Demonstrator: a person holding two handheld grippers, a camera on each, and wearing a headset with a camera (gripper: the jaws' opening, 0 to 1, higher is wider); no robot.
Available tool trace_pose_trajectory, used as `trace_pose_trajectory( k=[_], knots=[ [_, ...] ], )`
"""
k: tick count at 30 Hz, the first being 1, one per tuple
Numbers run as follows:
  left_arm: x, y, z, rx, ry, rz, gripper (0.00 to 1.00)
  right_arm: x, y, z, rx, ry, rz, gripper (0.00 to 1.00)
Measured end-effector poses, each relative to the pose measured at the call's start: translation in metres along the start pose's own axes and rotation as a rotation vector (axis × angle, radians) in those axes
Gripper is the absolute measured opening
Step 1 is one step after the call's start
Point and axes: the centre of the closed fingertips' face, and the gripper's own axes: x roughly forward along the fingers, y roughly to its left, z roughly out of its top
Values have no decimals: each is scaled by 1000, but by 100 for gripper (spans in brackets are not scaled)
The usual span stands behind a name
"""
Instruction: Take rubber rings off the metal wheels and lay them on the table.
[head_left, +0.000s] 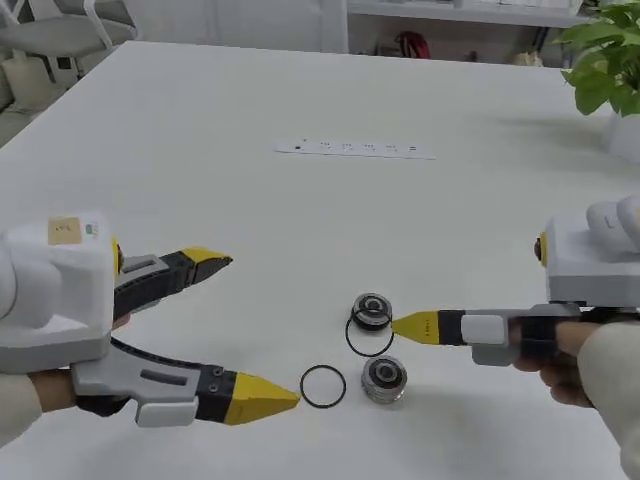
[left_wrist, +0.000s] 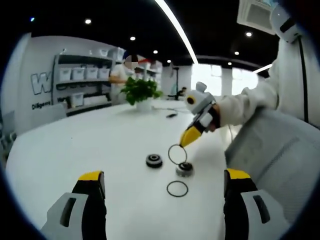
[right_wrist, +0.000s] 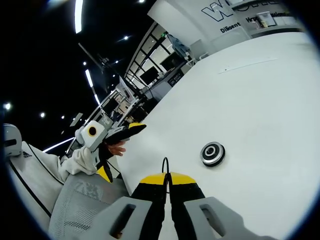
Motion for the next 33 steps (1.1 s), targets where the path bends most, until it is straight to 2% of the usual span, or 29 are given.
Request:
trace_pose_trajectory(
  k=[8, 16, 19, 33],
  knots=[
    [-1, -4, -6, -9, 15, -7, 100, 11, 14, -5, -21, 31, 32, 0],
    [1, -8, -10, 1, 30, -24, 100, 21, 22, -17, -47, 89, 53, 0],
    [1, -10, -9, 24, 34, -30, 100, 24, 24, -21, -54, 106, 59, 0],
    [2, -14, -12, 19, 42, -51, 100, 34, 22, -40, -75, 189, 60, 0]
  ],
)
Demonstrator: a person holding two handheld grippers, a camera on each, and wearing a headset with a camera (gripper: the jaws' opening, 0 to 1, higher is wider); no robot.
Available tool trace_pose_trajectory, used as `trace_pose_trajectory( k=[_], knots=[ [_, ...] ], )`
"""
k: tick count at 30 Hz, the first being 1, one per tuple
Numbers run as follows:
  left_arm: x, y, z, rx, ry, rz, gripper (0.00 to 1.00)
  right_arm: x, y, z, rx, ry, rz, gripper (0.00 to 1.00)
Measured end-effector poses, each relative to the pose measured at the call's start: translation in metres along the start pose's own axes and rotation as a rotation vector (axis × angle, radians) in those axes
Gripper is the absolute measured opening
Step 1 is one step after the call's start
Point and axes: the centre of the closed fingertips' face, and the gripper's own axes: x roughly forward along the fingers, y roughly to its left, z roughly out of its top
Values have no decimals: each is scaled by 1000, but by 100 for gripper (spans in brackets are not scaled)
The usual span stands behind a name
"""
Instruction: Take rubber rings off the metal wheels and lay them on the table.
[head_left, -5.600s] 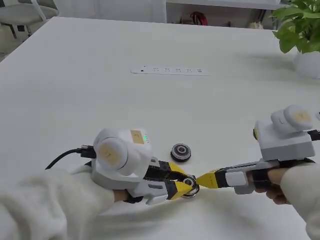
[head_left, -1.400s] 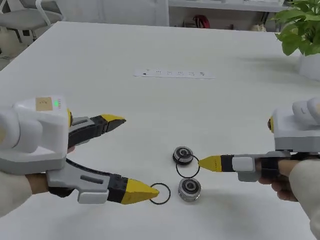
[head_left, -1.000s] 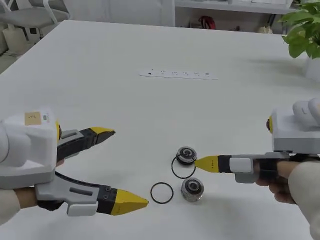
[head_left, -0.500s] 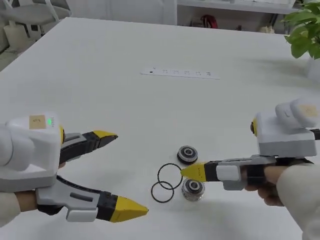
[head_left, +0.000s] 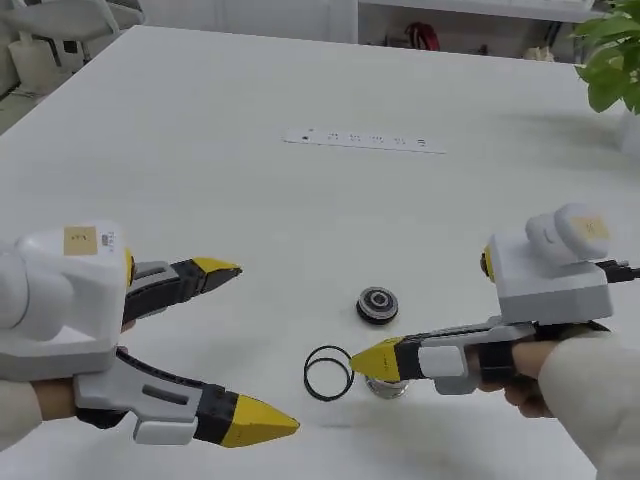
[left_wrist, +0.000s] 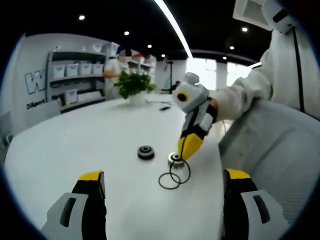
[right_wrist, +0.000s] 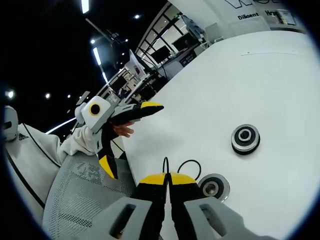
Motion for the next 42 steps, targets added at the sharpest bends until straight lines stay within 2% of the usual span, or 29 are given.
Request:
trace_pose_trajectory(
  k=[7, 15, 30, 42],
  knots=[
    [0, -1, -2, 0, 7, -4, 100, 5, -9, -9, -22, 45, -31, 0],
    [1, -3, -4, 1, 19, -13, 100, 8, -18, -11, -38, 63, -80, 0],
    [1, -3, -6, -3, 27, -14, 100, 10, -20, -14, -70, 84, -102, 0],
    [2, -4, -7, -5, 32, -15, 100, 6, -24, -13, -93, 84, -122, 3]
  ],
)
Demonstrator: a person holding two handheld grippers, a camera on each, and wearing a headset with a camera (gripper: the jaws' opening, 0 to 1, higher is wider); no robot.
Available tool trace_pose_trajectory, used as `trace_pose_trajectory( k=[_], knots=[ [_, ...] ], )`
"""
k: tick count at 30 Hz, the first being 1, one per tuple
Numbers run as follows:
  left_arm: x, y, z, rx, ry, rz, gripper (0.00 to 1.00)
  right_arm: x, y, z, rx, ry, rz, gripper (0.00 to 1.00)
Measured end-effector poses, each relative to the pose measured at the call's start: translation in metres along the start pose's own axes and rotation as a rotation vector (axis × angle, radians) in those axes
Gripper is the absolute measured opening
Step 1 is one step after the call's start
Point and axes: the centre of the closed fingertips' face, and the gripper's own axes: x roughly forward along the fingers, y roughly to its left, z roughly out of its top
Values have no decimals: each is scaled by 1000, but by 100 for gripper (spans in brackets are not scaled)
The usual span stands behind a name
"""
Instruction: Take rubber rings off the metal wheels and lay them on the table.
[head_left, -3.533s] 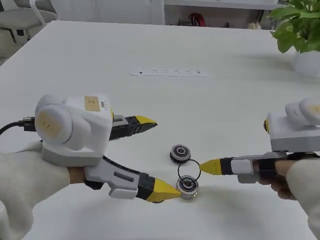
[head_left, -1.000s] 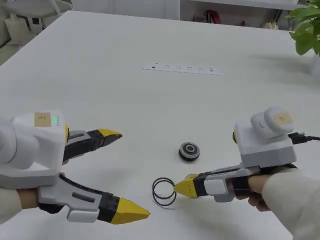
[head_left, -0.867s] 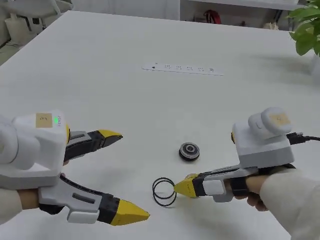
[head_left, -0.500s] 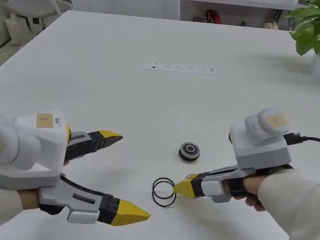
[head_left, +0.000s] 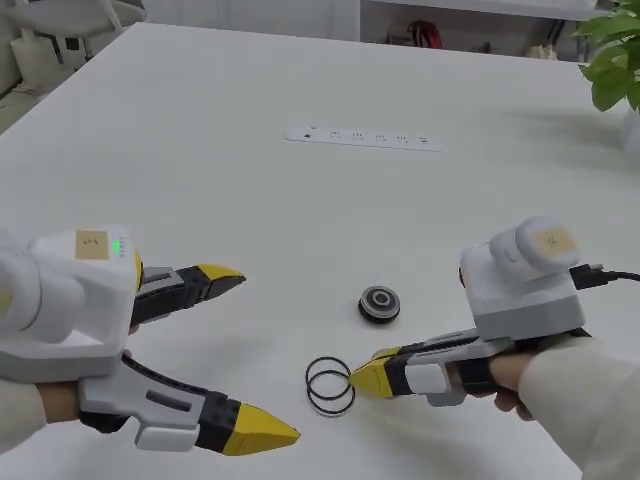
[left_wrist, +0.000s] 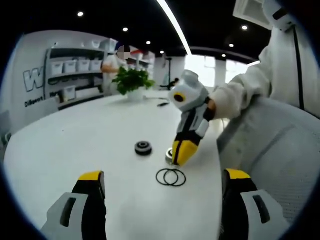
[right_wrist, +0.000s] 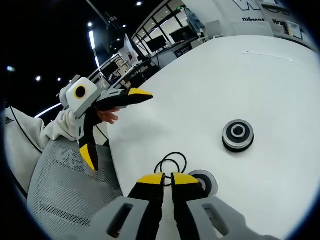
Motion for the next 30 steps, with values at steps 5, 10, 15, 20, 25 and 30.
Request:
trace_pose_trajectory(
  k=[5, 10, 15, 20, 25, 30],
  knots=[
    [0, 1, 0, -5, 0, 3, 100, -4, -2, 5, -3, -18, -9, 3],
    [0, 1, -1, -6, 2, 3, 100, -10, -4, 11, -2, -48, -21, 3],
    [-1, 1, 0, -8, 1, 6, 100, -17, -5, 18, 0, -81, -35, 4],
    [-2, 1, -1, -11, 4, 8, 100, -23, -8, 22, 4, -108, -48, 4],
    [-1, -2, -1, -3, 11, 1, 100, -29, -9, 26, -6, -125, -62, 5],
    [-2, -3, 0, 1, 16, 1, 100, -35, -10, 32, -14, -151, -77, 6]
  ],
)
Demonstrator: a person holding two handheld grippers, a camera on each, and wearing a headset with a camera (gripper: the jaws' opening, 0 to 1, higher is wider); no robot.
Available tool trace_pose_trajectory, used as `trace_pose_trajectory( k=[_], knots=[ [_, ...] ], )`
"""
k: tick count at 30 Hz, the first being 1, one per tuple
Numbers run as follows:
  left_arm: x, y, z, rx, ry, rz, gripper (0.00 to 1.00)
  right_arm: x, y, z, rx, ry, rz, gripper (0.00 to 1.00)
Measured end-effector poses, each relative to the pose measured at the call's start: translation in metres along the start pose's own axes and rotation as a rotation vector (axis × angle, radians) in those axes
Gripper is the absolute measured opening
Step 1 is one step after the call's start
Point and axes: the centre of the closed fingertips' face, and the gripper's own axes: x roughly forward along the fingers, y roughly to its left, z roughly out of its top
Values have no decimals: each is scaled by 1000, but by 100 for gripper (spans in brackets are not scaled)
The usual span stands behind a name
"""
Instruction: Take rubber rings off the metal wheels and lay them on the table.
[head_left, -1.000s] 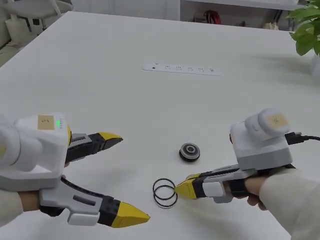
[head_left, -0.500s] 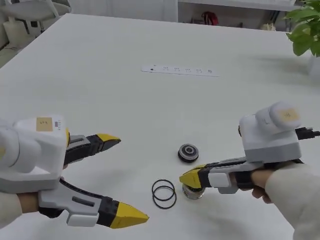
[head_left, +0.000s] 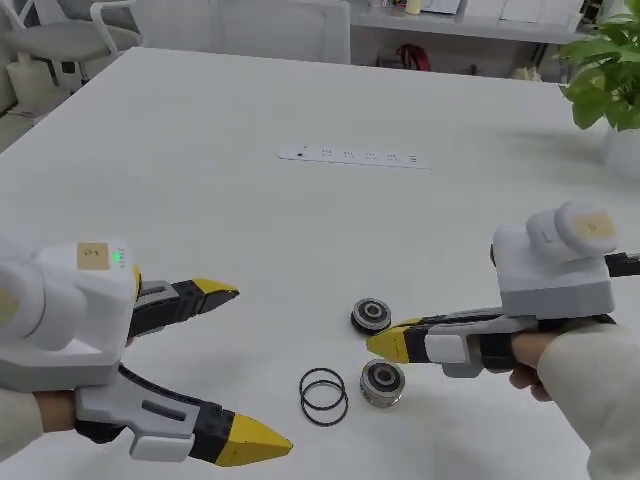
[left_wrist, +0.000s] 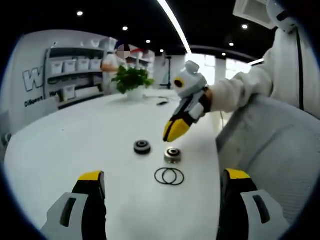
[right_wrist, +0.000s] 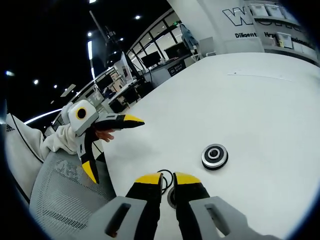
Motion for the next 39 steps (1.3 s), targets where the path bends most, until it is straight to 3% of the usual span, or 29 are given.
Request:
trace_pose_trajectory(
  k=[5, 15, 20, 24, 31, 36, 39],
  knots=[
    [-1, -3, -1, 19, 13, 1, 100, -8, -2, 8, -15, -28, -27, 7],
    [-5, -2, 3, 6, -2, 3, 100, -32, -11, 34, 23, -152, -73, 8],
    [-7, -1, 3, -8, -6, 1, 100, -37, -8, 40, -22, -173, -75, 12],
    [-8, -4, 13, -24, -32, -18, 100, -39, 1, 43, -46, -180, -48, 15],
    [-13, -3, 24, -25, -55, -29, 100, -50, 7, 48, -69, -204, -52, 22],
    [-21, -5, 37, -51, -92, -32, 100, -58, 13, 44, -74, -200, -48, 21],
    [-25, -11, 43, -32, -94, -40, 100, -62, 16, 38, -76, -185, -59, 25]
  ],
)
